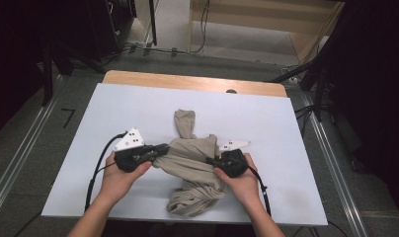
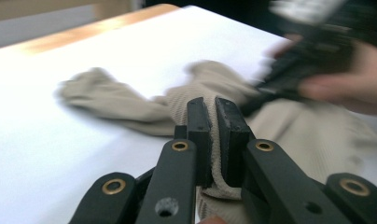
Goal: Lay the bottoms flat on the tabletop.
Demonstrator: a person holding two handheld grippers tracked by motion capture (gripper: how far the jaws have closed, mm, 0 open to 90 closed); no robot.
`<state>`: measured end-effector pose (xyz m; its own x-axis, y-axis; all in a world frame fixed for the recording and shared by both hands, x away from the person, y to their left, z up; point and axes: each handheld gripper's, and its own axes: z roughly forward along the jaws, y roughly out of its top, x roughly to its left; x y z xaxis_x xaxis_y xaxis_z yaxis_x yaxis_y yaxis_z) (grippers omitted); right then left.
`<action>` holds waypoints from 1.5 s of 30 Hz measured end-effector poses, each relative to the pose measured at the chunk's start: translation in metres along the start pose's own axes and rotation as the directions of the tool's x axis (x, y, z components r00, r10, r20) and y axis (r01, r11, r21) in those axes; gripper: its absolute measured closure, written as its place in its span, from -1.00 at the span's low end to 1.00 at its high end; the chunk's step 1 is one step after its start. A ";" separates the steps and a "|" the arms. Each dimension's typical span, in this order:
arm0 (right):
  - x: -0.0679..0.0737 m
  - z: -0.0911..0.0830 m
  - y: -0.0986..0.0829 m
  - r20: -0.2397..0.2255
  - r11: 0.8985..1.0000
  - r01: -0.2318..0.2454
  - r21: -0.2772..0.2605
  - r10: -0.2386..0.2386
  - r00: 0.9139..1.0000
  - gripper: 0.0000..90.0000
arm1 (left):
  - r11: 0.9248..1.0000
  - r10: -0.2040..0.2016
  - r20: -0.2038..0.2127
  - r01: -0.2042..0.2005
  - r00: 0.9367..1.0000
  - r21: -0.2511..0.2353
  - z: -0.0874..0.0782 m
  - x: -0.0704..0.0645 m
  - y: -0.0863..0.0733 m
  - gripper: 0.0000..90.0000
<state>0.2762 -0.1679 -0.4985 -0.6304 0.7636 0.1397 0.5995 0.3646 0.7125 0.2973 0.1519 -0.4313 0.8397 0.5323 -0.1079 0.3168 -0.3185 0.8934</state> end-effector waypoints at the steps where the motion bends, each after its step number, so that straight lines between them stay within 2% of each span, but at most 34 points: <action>1: 0.000 0.000 0.000 0.000 1.000 0.000 0.000 0.000 1.000 0.80 | 1.000 0.000 0.000 0.000 1.000 0.000 0.000 0.000 0.000 0.91; 2: 0.016 -0.011 -0.002 -0.054 0.999 0.052 -0.002 -0.052 0.997 0.83 | 1.000 0.001 -0.006 -0.002 1.000 -0.016 -0.001 0.002 0.006 0.91; 3: 0.024 -0.016 -0.003 -0.059 0.997 0.083 -0.003 -0.083 0.995 0.80 | 1.000 0.012 -0.004 -0.012 1.000 -0.016 -0.001 0.001 0.010 0.91; 5: 0.033 -0.030 -0.001 -0.042 0.991 0.122 -0.054 -0.124 0.991 0.45 | 0.999 0.026 -0.009 -0.026 1.000 -0.025 0.003 -0.003 0.018 0.91; 6: 0.033 -0.030 -0.001 -0.042 0.991 0.122 -0.054 -0.124 0.991 0.45 | 0.999 0.026 -0.009 -0.026 1.000 -0.025 0.003 -0.003 0.018 0.91; 7: 0.037 -0.047 0.006 -0.013 0.977 0.125 -0.171 -0.129 0.992 0.06 | 0.999 0.019 -0.003 -0.019 1.000 -0.032 0.005 -0.004 0.022 0.91; 10: 0.041 -0.065 0.024 -0.033 0.940 0.111 -0.324 -0.129 0.991 -0.48 | 0.998 0.032 0.031 -0.030 0.999 -0.053 0.016 -0.012 0.044 0.91; 11: 0.045 -0.065 0.032 -0.034 0.937 0.112 -0.331 -0.130 0.991 -0.65 | 0.997 0.043 0.046 -0.040 0.998 -0.059 0.019 -0.016 0.049 0.91; 12: 0.048 -0.060 0.040 -0.032 0.942 0.119 -0.314 -0.136 0.990 -0.76 | 0.997 0.051 0.064 -0.046 0.997 -0.069 0.022 -0.020 0.054 0.91; 14: 0.052 -0.042 0.055 0.008 0.956 0.147 -0.255 -0.150 0.989 -0.74 | 0.995 0.042 0.124 -0.030 0.991 -0.097 0.028 -0.025 0.063 0.90; 15: 0.052 -0.042 0.055 0.008 0.956 0.147 -0.255 -0.150 0.989 -0.74 | 0.995 0.042 0.124 -0.030 0.991 -0.097 0.028 -0.025 0.063 0.90; 16: 0.047 -0.025 0.065 0.048 0.964 0.164 -0.210 -0.157 0.986 -0.05 | 0.994 0.057 0.107 -0.047 0.993 -0.095 0.034 -0.027 0.068 0.90; 17: 0.043 -0.021 0.068 0.085 0.962 0.195 -0.192 -0.182 0.980 0.42 | 0.994 0.064 0.095 -0.055 0.993 -0.095 0.036 -0.026 0.069 0.88; 18: 0.034 -0.020 0.073 0.098 0.962 0.202 -0.182 -0.187 0.977 0.65 | 0.994 0.052 0.090 -0.043 0.995 -0.105 0.036 -0.023 0.068 0.79; 19: 0.022 -0.022 0.079 0.081 0.971 0.153 -0.184 -0.140 0.987 0.84 | 0.992 0.022 0.091 -0.011 0.996 -0.123 0.037 -0.018 0.067 0.59; 20: 0.008 -0.025 0.083 0.078 0.975 0.093 -0.204 -0.079 0.994 0.86 | 0.992 0.022 0.091 -0.011 0.996 -0.123 0.037 -0.018 0.067 0.41; 21: -0.007 -0.029 0.087 0.112 0.973 0.053 -0.225 -0.028 0.993 0.87 | 0.991 -0.032 0.093 0.044 0.995 -0.125 0.039 -0.006 0.061 0.27; 23: -0.037 -0.035 0.091 0.179 0.963 -0.027 -0.267 0.078 0.981 0.82 | 0.993 -0.064 0.072 0.070 0.995 -0.094 0.048 0.005 0.052 -0.01; 25: -0.064 -0.038 0.092 0.252 0.951 -0.097 -0.293 0.175 0.952 0.15 | 0.995 -0.075 0.065 0.080 0.995 -0.067 0.054 0.010 0.046 -0.10; 26: -0.076 -0.036 0.093 0.274 0.956 -0.125 -0.266 0.200 0.941 -0.12 | 0.995 -0.104 0.037 0.104 0.994 0.000 0.071 0.018 0.034 -0.19; 27: -0.086 -0.034 0.090 0.298 0.963 -0.145 -0.229 0.211 0.931 -0.36 | 0.995 -0.104 0.037 0.104 0.994 0.000 0.071 0.018 0.034 -0.24; 28: -0.092 -0.034 0.086 0.310 0.964 -0.168 -0.205 0.227 0.923 -0.48 | 0.990 -0.119 0.029 0.116 0.993 0.073 0.091 0.023 0.023 -0.24; 29: -0.095 -0.034 0.080 0.303 0.964 -0.178 -0.198 0.233 0.924 -0.53 | 0.990 -0.119 0.029 0.116 0.993 0.073 0.091 0.023 0.023 -0.28; 32: -0.092 -0.037 0.066 0.283 0.956 -0.195 -0.221 0.254 0.925 -0.54 | 0.980 -0.106 0.004 0.103 0.994 0.172 0.118 0.024 0.007 -0.32; 33: -0.082 -0.041 0.053 0.250 0.952 -0.188 -0.243 0.249 0.936 -0.54 | 0.976 -0.101 -0.001 0.100 0.995 0.192 0.125 0.023 0.002 -0.32; 35: -0.069 -0.044 0.039 0.257 0.957 -0.162 -0.242 0.224 0.940 -0.54 | 0.955 -0.064 -0.031 0.070 0.997 0.289 0.143 0.022 -0.009 -0.29; 36: -0.063 -0.044 0.032 0.255 0.956 -0.165 -0.242 0.227 0.940 -0.54 | 0.950 -0.048 -0.040 0.058 0.998 0.306 0.146 0.020 -0.013 -0.21; 37: -0.058 -0.044 0.024 0.239 0.957 -0.169 -0.235 0.226 0.945 -0.54 | 0.950 -0.048 -0.040 0.058 0.998 0.306 0.146 0.020 -0.013 -0.13; 38: -0.053 -0.042 0.017 0.213 0.956 -0.180 -0.231 0.230 0.950 -0.55 | 0.953 -0.012 -0.046 0.026 0.999 0.303 0.146 0.017 -0.014 0.09; 39: -0.046 -0.040 0.010 0.185 0.957 -0.184 -0.225 0.228 0.956 -0.56 | 0.945 0.018 0.000 -0.017 1.000 0.328 0.142 0.012 -0.012 0.45; 41: -0.029 -0.033 -0.001 0.143 0.968 -0.160 -0.196 0.189 0.972 -0.61 | 0.933 0.051 0.008 -0.051 0.999 0.356 0.136 0.006 -0.012 0.88; 43: -0.012 -0.026 -0.010 0.121 0.981 -0.115 -0.153 0.134 0.984 -0.51 | 0.938 0.039 0.035 -0.048 0.999 0.343 0.123 0.001 -0.017 0.91; 44: -0.006 -0.023 -0.014 0.121 0.988 -0.084 -0.127 0.100 0.988 -0.31 | 0.938 0.039 0.035 -0.048 0.999 0.343 0.123 0.001 -0.017 0.92; 45: -0.002 -0.020 -0.019 0.119 0.993 -0.052 -0.106 0.065 0.991 0.00 | 0.941 0.023 0.049 -0.038 0.999 0.337 0.106 -0.007 -0.025 0.92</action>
<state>0.2563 -0.1872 -0.4983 -0.5273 0.8434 0.1030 0.5761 0.2658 0.7730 0.3305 0.0729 -0.4994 0.8673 0.4858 -0.1087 0.4145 -0.5839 0.6980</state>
